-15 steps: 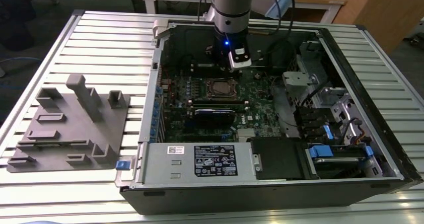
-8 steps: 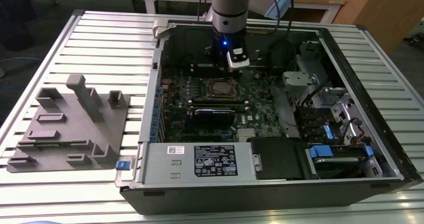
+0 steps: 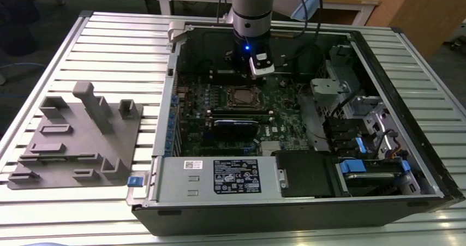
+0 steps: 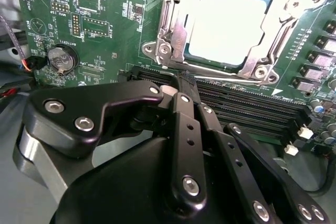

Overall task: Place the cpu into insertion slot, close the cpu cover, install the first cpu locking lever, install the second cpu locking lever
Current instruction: 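Install the first cpu locking lever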

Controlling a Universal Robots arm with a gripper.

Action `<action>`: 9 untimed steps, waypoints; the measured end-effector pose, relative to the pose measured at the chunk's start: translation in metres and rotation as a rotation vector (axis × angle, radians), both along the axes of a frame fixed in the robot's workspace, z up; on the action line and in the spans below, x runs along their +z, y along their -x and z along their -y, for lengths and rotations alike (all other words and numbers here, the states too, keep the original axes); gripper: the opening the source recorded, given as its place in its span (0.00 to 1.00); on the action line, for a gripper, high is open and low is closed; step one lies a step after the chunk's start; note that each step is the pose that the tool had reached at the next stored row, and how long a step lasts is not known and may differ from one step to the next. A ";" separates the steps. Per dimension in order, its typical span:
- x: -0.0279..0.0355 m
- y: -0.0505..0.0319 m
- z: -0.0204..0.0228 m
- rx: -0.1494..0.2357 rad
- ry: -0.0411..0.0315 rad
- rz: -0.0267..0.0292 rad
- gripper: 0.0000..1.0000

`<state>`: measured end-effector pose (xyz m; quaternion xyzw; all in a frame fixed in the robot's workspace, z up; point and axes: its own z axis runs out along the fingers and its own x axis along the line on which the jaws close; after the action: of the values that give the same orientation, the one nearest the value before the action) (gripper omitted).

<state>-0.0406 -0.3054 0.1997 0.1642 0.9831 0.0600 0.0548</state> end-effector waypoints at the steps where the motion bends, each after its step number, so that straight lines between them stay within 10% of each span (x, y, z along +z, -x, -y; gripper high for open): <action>1: 0.0000 0.0001 0.0003 0.000 -0.0001 0.0005 0.11; 9: 0.0000 0.0008 0.0005 0.000 0.0000 0.0019 0.11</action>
<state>-0.0413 -0.3059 0.1997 0.1642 0.9830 0.0601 0.0557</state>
